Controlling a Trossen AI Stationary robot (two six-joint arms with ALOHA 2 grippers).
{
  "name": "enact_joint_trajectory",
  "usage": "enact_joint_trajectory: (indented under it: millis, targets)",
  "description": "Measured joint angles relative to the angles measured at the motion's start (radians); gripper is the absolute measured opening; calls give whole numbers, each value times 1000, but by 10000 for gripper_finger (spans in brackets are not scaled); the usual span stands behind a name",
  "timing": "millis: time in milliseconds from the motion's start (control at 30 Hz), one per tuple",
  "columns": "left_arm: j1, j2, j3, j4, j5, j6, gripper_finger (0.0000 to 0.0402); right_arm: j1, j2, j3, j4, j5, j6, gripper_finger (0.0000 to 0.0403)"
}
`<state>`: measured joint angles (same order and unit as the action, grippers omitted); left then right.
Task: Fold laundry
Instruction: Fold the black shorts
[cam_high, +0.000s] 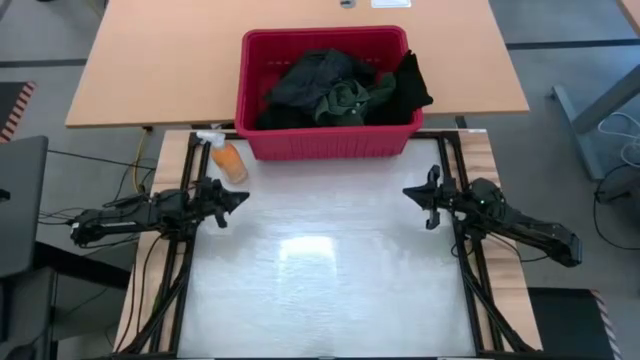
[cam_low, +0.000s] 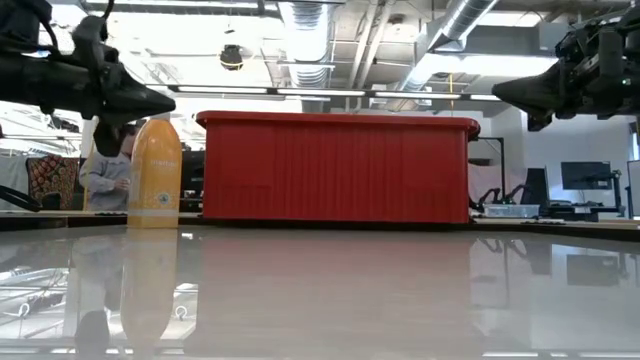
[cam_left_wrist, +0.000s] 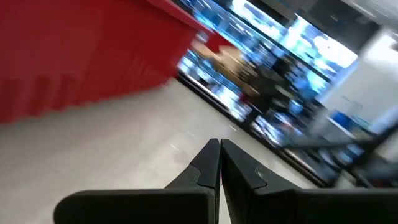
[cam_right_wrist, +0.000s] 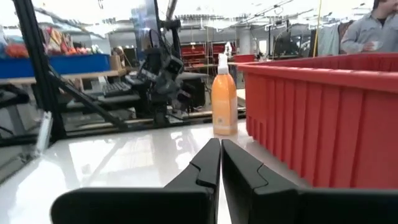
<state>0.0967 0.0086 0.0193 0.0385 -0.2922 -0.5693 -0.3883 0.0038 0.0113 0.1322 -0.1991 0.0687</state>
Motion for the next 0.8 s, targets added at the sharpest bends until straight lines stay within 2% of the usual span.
enact_joint_trajectory:
  millis: [67, 167, 233, 433, 600, 733, 800]
  targets:
    - [0, 0, 0, 6, -56, -7, 0, -1, 1, 1, 61, 29, -51, 44]
    - [0, 0, 0, 17, -126, -6, 0, -1, 2, 2, 144, 141, -93, 44]
    - [0, 0, -2, 33, -122, 4, 0, -1, 2, 3, 194, 187, -93, 44]
    - [0, 64, -2, 284, 134, 190, 0, -1, 35, 11, 322, 202, -44, 44]
    - [0, 249, -2, 470, 113, 287, 0, -1, 182, 116, 300, 203, -17, 44]
    - [-1, 462, 7, 654, 133, 343, 0, -6, 392, 277, 238, 205, -46, 44]
    - [-1, 563, 35, 681, 138, 387, 0, -16, 514, 376, 184, 228, -83, 44]
